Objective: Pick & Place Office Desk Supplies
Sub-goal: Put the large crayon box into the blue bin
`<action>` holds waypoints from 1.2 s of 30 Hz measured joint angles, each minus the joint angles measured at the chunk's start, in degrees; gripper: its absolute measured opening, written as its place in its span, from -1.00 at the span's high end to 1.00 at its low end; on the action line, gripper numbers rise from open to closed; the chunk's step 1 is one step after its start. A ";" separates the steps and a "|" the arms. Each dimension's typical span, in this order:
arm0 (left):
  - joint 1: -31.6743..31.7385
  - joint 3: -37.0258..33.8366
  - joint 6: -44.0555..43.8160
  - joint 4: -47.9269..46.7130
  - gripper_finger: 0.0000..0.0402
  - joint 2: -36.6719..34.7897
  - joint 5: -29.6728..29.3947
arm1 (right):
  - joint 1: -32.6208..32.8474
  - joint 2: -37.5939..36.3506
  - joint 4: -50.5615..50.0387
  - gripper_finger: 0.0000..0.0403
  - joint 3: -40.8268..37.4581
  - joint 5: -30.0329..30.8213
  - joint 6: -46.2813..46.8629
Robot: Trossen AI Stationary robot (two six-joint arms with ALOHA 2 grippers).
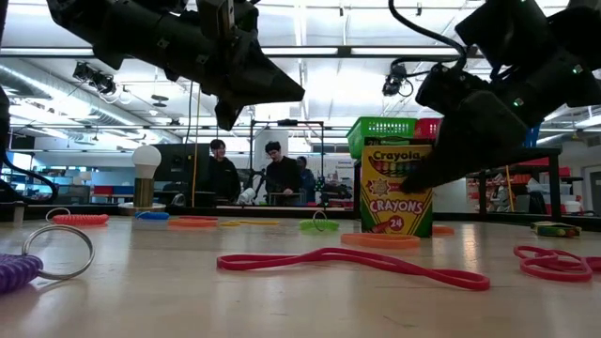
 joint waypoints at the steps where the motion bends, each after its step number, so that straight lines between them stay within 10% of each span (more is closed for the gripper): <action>1: 0.00 0.00 0.00 0.02 0.96 0.00 0.01 | 0.00 0.00 -0.77 0.04 0.19 0.00 0.00; 36: -0.37 -0.21 2.45 2.35 0.98 -1.51 1.31 | -7.18 -0.09 -68.92 -0.42 43.17 -9.69 3.95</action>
